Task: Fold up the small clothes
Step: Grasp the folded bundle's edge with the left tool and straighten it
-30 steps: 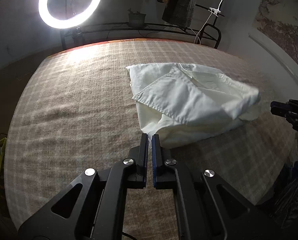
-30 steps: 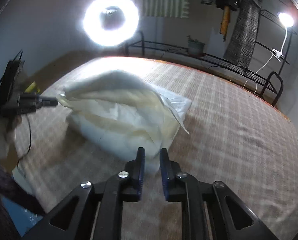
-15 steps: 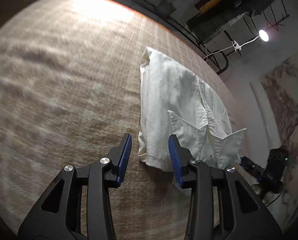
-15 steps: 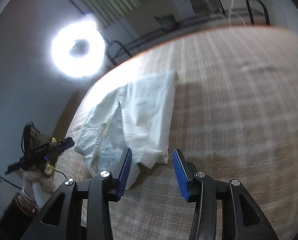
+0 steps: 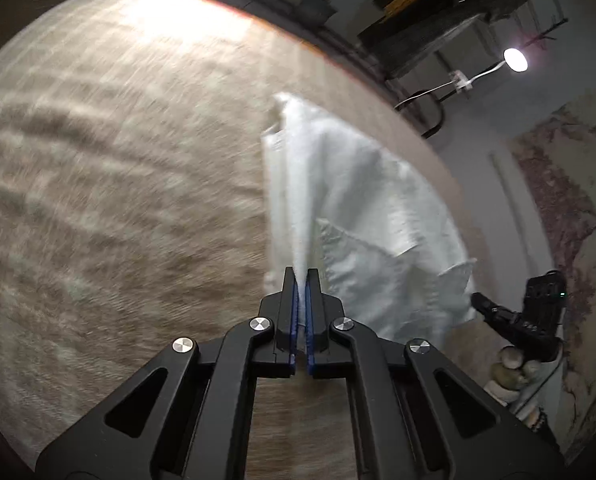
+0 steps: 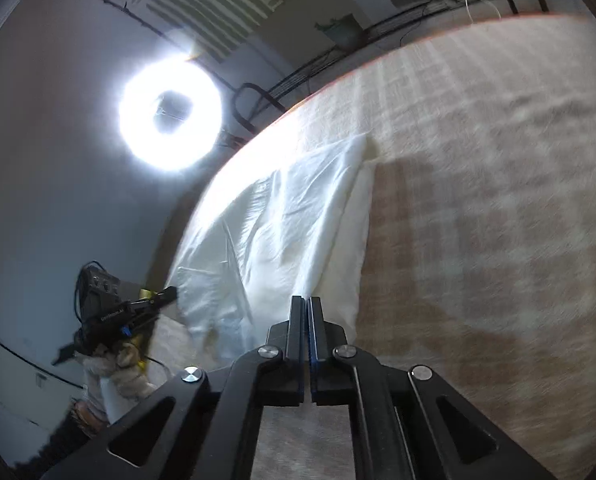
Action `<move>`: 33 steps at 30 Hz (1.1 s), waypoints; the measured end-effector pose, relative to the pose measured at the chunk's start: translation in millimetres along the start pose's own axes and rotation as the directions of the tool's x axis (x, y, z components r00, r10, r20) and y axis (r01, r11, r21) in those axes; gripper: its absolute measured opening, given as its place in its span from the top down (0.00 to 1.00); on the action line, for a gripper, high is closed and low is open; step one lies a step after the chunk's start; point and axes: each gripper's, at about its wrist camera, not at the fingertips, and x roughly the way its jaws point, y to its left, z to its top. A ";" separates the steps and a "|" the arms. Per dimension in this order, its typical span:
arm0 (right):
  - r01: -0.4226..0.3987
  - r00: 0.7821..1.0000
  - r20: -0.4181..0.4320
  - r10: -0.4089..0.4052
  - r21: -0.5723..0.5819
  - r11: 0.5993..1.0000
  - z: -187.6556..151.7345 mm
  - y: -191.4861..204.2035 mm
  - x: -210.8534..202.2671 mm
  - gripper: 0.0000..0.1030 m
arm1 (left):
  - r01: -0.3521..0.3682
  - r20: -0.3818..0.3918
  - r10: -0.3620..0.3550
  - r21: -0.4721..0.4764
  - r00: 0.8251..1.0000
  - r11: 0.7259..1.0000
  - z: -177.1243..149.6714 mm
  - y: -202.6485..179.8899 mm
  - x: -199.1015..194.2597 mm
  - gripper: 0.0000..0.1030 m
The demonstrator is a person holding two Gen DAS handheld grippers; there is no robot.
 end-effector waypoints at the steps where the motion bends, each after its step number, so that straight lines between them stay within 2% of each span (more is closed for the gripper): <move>1: 0.025 1.000 -0.012 -0.025 0.018 1.000 -1.1 -6.1 2.6 1.00 | -0.007 -0.015 0.006 -0.018 1.000 1.000 -2.4 5.6 5.1 1.00; 4: 0.092 0.994 -0.067 -0.091 0.012 0.996 -8.0 -12.1 18.1 1.00 | -0.056 -0.010 0.057 0.026 0.998 0.998 -6.9 -0.1 11.1 0.99; 7: 0.150 0.985 -0.071 -0.154 -0.060 0.987 -7.8 -0.6 21.9 1.00 | -0.103 -0.001 0.103 0.062 0.995 0.993 -3.3 -9.8 3.8 0.98; 8: 0.180 0.980 -0.066 -0.186 -0.087 0.980 -4.8 3.8 19.3 0.93 | -0.111 -0.003 0.111 0.066 0.994 0.992 -0.9 -12.1 -1.5 0.96; 9: 0.208 0.975 -0.059 -0.214 -0.105 0.973 -2.2 7.1 17.0 0.81 | -0.112 0.001 0.112 0.069 0.994 0.991 2.1 -14.0 -6.2 0.96; 10: 0.222 0.972 -0.046 -0.229 -0.126 0.967 2.5 12.1 11.5 0.74 | -0.120 0.031 0.118 0.075 0.993 0.990 5.3 -17.6 -16.5 0.96; 11: 0.208 0.977 -0.028 -0.213 -0.135 0.969 7.0 13.8 5.2 0.70 | -0.128 0.058 0.124 0.082 0.991 0.988 9.3 -18.8 -24.6 0.96; 13: 0.186 0.982 0.010 -0.187 -0.161 0.969 17.7 24.1 -5.6 0.69 | -0.142 0.105 0.131 0.098 0.986 0.985 21.4 -24.4 -34.2 0.96; 16: 0.171 0.985 0.046 -0.166 -0.137 0.976 38.6 25.0 -5.5 0.64 | -0.081 0.103 0.079 0.014 0.991 0.997 46.6 -20.1 -27.3 0.93; 19: 0.094 0.995 0.042 -0.091 -0.058 0.994 62.9 10.3 7.0 0.62 | -0.033 0.097 0.036 -0.033 0.995 0.999 71.3 -18.3 -9.1 0.59; 20: 0.089 0.995 0.047 -0.088 -0.036 0.995 70.9 7.0 13.1 0.61 | -0.006 0.095 0.011 -0.053 0.995 0.999 79.6 -16.1 -3.4 0.57; 23: 0.042 0.998 0.047 -0.043 0.022 0.999 87.3 -1.3 29.1 0.60 | 0.073 0.084 -0.062 -0.134 0.995 0.988 100.0 -8.0 14.6 0.57; 25: 0.024 0.999 0.037 -0.026 0.051 0.998 96.8 -6.1 44.2 0.60 | 0.099 0.076 -0.087 -0.170 0.993 0.980 109.4 -1.8 27.2 0.57; 28: 0.040 0.999 0.012 -0.041 0.081 0.996 105.5 -15.8 65.2 0.61 | 0.134 0.044 -0.128 -0.228 0.991 0.964 119.2 7.4 48.4 0.57; 31: 0.024 1.000 -0.005 -0.023 0.122 0.992 111.1 -26.3 77.6 0.63 | 0.158 0.038 -0.154 -0.251 0.987 0.955 124.6 11.2 60.1 0.58; 33: 0.009 1.000 -0.002 -0.009 0.132 0.991 116.0 -30.1 81.4 0.66 | 0.162 0.030 -0.160 -0.252 0.987 0.954 127.2 11.8 65.6 0.70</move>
